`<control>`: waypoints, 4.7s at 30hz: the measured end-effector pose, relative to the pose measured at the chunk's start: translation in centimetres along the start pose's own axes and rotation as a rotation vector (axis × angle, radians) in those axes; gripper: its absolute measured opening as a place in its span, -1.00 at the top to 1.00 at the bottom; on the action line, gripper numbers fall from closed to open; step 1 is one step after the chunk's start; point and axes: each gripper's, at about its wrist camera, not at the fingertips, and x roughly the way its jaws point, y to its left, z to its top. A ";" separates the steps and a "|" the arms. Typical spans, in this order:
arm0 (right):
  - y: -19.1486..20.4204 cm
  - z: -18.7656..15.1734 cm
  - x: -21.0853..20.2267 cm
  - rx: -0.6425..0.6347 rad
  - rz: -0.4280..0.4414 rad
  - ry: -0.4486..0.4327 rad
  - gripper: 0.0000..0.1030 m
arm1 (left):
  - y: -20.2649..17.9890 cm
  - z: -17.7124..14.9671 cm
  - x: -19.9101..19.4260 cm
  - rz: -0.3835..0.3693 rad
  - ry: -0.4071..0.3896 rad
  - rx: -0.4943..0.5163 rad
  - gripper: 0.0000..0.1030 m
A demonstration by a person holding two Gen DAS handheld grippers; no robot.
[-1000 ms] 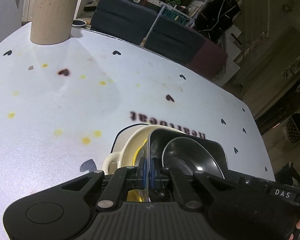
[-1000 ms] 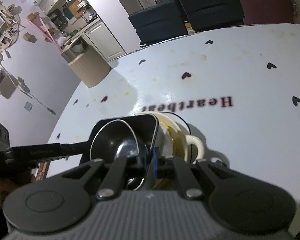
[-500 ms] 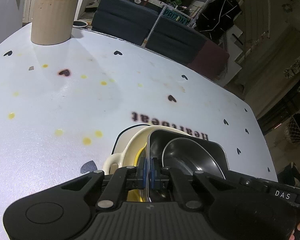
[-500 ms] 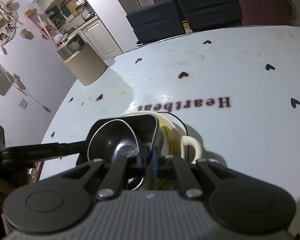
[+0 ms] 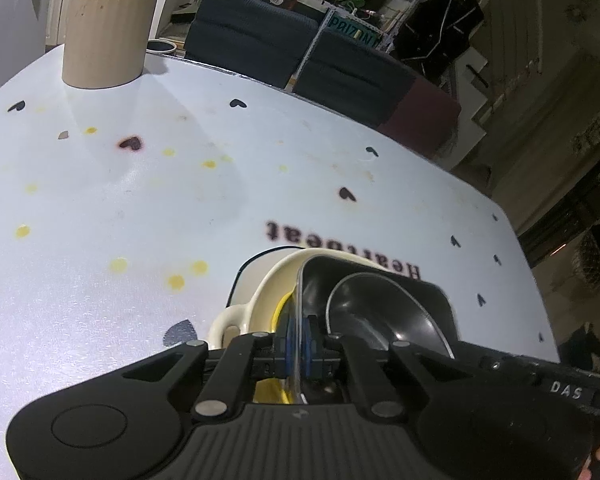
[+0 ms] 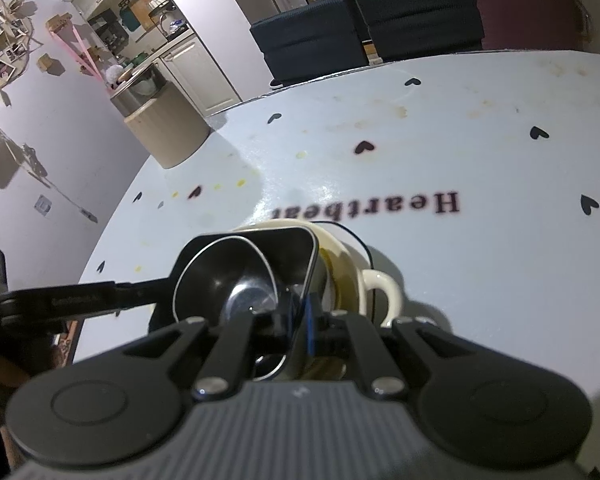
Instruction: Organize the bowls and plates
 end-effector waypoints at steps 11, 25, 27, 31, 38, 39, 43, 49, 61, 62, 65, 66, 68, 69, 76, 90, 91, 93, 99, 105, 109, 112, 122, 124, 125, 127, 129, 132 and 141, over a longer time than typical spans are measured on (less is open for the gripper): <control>0.1 -0.2 -0.2 -0.010 -0.048 0.007 0.55 | 0.0 -0.3 -0.8 0.025 0.000 0.012 0.43; 0.8 -0.9 -4.0 -0.009 -0.105 -0.105 -0.22 | -1.2 -1.4 -5.5 0.054 -0.078 0.083 -0.24; 1.0 -1.1 -4.9 -0.016 -0.114 -0.136 -0.33 | -1.5 -1.5 -6.5 0.054 -0.096 0.095 -0.44; 1.5 -1.5 -6.8 -0.023 -0.117 -0.186 -0.48 | -2.0 -1.8 -8.3 0.048 -0.130 0.107 -0.69; 2.5 -2.5 -9.9 -0.040 -0.136 -0.292 -0.81 | -2.6 -1.9 -11.3 0.030 -0.184 0.123 -1.00; 2.6 -2.7 -10.2 -0.038 -0.137 -0.310 -0.84 | -2.6 -2.0 -11.8 0.025 -0.192 0.123 -1.00; 2.8 -3.7 -11.5 -0.032 -0.152 -0.371 -0.99 | -2.6 -2.6 -13.6 0.019 -0.243 0.140 -1.00; 3.5 -5.6 -12.7 -0.075 -0.164 -0.457 -0.99 | -3.2 -3.9 -15.7 0.111 -0.308 0.199 -1.00; 4.1 -9.5 -13.9 -0.107 -0.259 -0.537 -0.99 | -3.1 -7.6 -17.8 0.162 -0.382 0.282 -1.00; 4.1 -9.9 -13.9 -0.113 -0.264 -0.541 -0.99 | -3.1 -7.9 -17.8 0.166 -0.382 0.289 -1.00; 4.3 -11.0 -13.8 -0.136 -0.272 -0.549 -0.99 | -3.3 -8.9 -17.6 0.186 -0.378 0.314 -1.00; 4.4 -11.2 -13.7 -0.141 -0.283 -0.545 -0.99 | -3.4 -9.2 -17.5 0.191 -0.378 0.325 -1.00; 4.7 -11.8 -13.5 -0.142 -0.289 -0.527 -0.99 | -3.5 -9.9 -17.3 0.202 -0.381 0.344 -1.00; 4.7 -12.1 -13.4 -0.143 -0.283 -0.517 -0.99 | -3.5 -10.2 -17.3 0.204 -0.380 0.352 -1.00; 4.5 -13.3 -12.7 -0.143 -0.325 -0.503 -0.99 | -3.4 -11.6 -16.8 0.196 -0.368 0.353 -1.00; 4.1 -14.5 -12.5 -0.195 -0.354 -0.490 -0.99 | -3.5 -13.6 -15.3 0.234 -0.350 0.374 -1.00; 4.0 -14.5 -12.4 -0.200 -0.360 -0.490 -0.99 | -3.4 -13.7 -15.2 0.234 -0.348 0.374 -1.00; 4.0 -14.7 -12.3 -0.209 -0.366 -0.486 -0.99 | -3.4 -13.8 -15.1 0.234 -0.343 0.374 -1.00; 3.8 -14.8 -12.5 -0.218 -0.367 -0.481 -0.99 | -3.3 -14.0 -14.9 0.240 -0.340 0.381 -1.00; 3.8 -14.8 -12.3 -0.221 -0.367 -0.477 -0.99 | -3.3 -13.9 -14.8 0.237 -0.339 0.377 -1.00; 3.6 -14.9 -12.4 -0.219 -0.366 -0.475 -0.99 | -3.3 -13.9 -14.7 0.234 -0.342 0.384 -1.00; 3.5 -14.8 -12.4 -0.220 -0.367 -0.475 -0.99 | -3.5 -14.0 -14.7 0.231 -0.341 0.386 -1.00; 3.4 -14.8 -12.3 -0.219 -0.367 -0.476 -0.99 | -3.6 -14.0 -14.7 0.233 -0.339 0.387 -1.00; 3.4 -14.8 -12.3 -0.219 -0.368 -0.477 -0.99 | -3.5 -14.1 -14.7 0.230 -0.338 0.387 -1.00; 3.4 -14.8 -12.3 -0.219 -0.369 -0.477 -0.99 | -3.5 -14.1 -14.7 0.229 -0.337 0.388 -1.00; 3.4 -14.8 -12.3 -0.218 -0.368 -0.477 -0.99 | -3.5 -14.1 -14.7 0.231 -0.336 0.388 -1.00; 3.4 -14.8 -12.3 -0.219 -0.367 -0.477 -0.99 | -3.5 -14.1 -14.7 0.229 -0.336 0.386 -1.00; 3.4 -14.8 -12.3 -0.217 -0.369 -0.480 -0.99 | -3.5 -14.1 -14.6 0.230 -0.336 0.386 -1.00; 3.5 -14.8 -12.3 -0.212 -0.371 -0.481 -0.99 | -3.5 -14.1 -14.6 0.229 -0.335 0.387 -1.00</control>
